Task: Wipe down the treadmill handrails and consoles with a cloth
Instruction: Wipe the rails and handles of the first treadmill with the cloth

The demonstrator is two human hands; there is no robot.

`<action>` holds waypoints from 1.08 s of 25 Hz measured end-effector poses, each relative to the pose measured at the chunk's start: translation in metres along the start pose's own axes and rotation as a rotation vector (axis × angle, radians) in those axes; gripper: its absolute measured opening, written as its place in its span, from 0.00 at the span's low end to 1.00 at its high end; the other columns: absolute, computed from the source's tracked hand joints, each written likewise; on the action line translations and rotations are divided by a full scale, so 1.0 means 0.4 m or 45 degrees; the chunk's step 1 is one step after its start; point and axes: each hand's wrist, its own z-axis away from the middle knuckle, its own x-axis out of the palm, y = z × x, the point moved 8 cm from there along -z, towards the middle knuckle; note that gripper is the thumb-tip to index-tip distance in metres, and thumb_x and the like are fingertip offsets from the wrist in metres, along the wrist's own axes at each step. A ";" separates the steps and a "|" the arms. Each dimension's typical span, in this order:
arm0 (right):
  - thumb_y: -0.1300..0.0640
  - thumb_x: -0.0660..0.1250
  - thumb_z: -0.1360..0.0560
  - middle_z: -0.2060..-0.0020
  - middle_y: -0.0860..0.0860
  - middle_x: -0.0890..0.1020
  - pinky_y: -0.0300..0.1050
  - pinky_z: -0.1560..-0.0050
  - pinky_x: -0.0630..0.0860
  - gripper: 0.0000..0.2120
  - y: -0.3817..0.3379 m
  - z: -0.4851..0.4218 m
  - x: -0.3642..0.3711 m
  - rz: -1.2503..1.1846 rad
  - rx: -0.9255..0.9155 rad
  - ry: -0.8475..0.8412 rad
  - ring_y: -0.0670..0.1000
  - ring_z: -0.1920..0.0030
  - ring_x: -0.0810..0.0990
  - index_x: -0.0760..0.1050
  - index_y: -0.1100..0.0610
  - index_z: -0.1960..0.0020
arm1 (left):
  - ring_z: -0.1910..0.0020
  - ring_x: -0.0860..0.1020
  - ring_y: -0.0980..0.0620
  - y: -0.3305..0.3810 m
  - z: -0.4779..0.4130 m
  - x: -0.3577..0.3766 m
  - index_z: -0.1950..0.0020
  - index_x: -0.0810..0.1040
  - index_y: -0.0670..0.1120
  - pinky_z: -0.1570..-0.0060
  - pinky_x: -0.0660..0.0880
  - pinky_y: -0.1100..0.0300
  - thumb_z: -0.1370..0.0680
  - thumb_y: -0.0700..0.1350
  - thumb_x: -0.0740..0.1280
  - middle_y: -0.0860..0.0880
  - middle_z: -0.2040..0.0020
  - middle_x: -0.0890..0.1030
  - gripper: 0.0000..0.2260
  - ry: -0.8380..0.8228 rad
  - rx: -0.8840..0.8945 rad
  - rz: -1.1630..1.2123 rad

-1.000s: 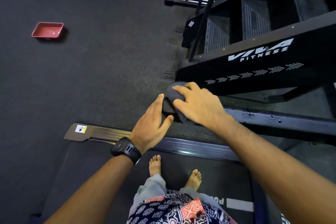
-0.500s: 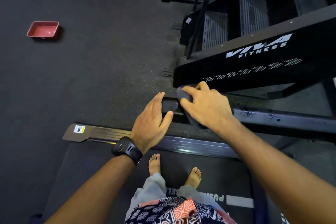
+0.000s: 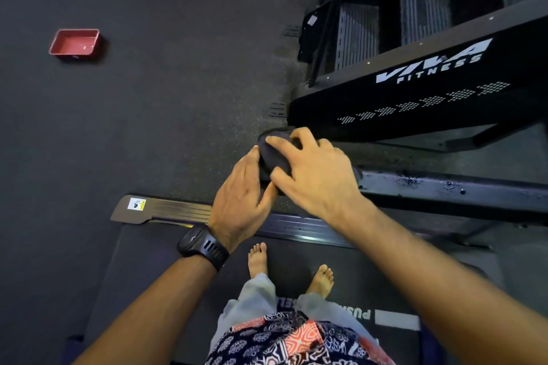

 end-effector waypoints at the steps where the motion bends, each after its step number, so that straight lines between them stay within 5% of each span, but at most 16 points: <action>1: 0.39 0.55 0.22 0.34 0.50 0.71 0.55 0.46 0.74 0.25 0.016 -0.033 -0.001 -0.087 0.042 -0.101 0.61 0.43 0.78 0.62 0.38 0.26 | 0.27 0.66 0.49 0.000 0.002 -0.001 0.22 0.60 0.40 0.32 0.64 0.60 0.21 0.57 0.55 0.44 0.26 0.68 0.32 0.009 0.000 -0.011; 3: 0.39 0.53 0.21 0.35 0.52 0.71 0.55 0.47 0.73 0.24 0.078 -0.045 0.002 -0.123 0.262 -0.238 0.63 0.41 0.78 0.63 0.39 0.26 | 0.26 0.66 0.49 0.001 0.004 -0.001 0.22 0.60 0.40 0.30 0.63 0.60 0.20 0.57 0.55 0.44 0.25 0.67 0.31 0.024 0.018 -0.022; 5: 0.40 0.54 0.21 0.37 0.54 0.71 0.56 0.50 0.73 0.23 0.095 0.031 -0.006 0.158 0.347 -0.069 0.64 0.45 0.77 0.65 0.44 0.28 | 0.26 0.65 0.49 0.008 0.005 0.002 0.22 0.60 0.41 0.29 0.62 0.60 0.20 0.56 0.55 0.44 0.24 0.67 0.30 0.012 0.036 -0.027; 8: 0.39 0.56 0.24 0.38 0.53 0.72 0.55 0.49 0.73 0.25 0.019 0.032 0.000 0.181 0.106 0.019 0.62 0.47 0.78 0.67 0.43 0.29 | 0.26 0.65 0.48 0.012 0.001 0.006 0.22 0.60 0.40 0.28 0.63 0.57 0.20 0.56 0.55 0.44 0.25 0.67 0.30 0.013 0.051 -0.040; 11: 0.38 0.54 0.22 0.38 0.51 0.75 0.52 0.52 0.68 0.22 0.075 -0.070 0.007 -0.123 0.170 -0.265 0.60 0.42 0.78 0.68 0.40 0.30 | 0.28 0.67 0.46 0.012 0.000 0.004 0.23 0.61 0.40 0.29 0.64 0.56 0.21 0.55 0.56 0.43 0.26 0.68 0.30 0.044 0.038 -0.064; 14: 0.40 0.55 0.22 0.35 0.54 0.72 0.56 0.48 0.71 0.23 0.083 0.035 -0.001 0.142 0.293 0.017 0.63 0.42 0.76 0.67 0.45 0.29 | 0.27 0.67 0.45 0.018 0.001 0.007 0.23 0.62 0.39 0.28 0.65 0.53 0.20 0.54 0.56 0.42 0.26 0.68 0.29 0.032 0.058 -0.090; 18: 0.39 0.56 0.22 0.32 0.53 0.70 0.59 0.46 0.76 0.26 0.029 0.021 0.011 0.114 -0.012 0.023 0.63 0.43 0.77 0.63 0.42 0.25 | 0.26 0.66 0.45 0.014 0.003 0.015 0.23 0.60 0.39 0.27 0.64 0.50 0.20 0.53 0.55 0.42 0.25 0.66 0.29 0.041 0.035 -0.082; 20: 0.39 0.55 0.21 0.34 0.53 0.71 0.57 0.48 0.75 0.24 0.117 0.000 0.000 0.017 0.225 -0.050 0.63 0.43 0.77 0.64 0.42 0.26 | 0.25 0.64 0.46 0.018 0.004 0.014 0.22 0.60 0.40 0.26 0.62 0.54 0.20 0.54 0.55 0.43 0.24 0.66 0.29 0.064 0.022 -0.083; 22: 0.42 0.56 0.22 0.33 0.55 0.71 0.60 0.45 0.74 0.25 0.130 0.075 -0.005 0.140 0.340 0.118 0.65 0.43 0.76 0.65 0.44 0.26 | 0.25 0.64 0.46 0.024 0.007 0.018 0.22 0.60 0.40 0.26 0.61 0.54 0.20 0.54 0.55 0.43 0.24 0.65 0.29 0.055 0.020 -0.072; 27: 0.40 0.55 0.23 0.30 0.54 0.70 0.60 0.45 0.74 0.27 0.028 0.043 0.015 0.070 -0.001 0.128 0.63 0.42 0.75 0.65 0.42 0.25 | 0.26 0.64 0.45 0.014 0.013 0.009 0.22 0.59 0.39 0.26 0.61 0.50 0.21 0.50 0.54 0.42 0.24 0.65 0.29 0.061 0.013 -0.064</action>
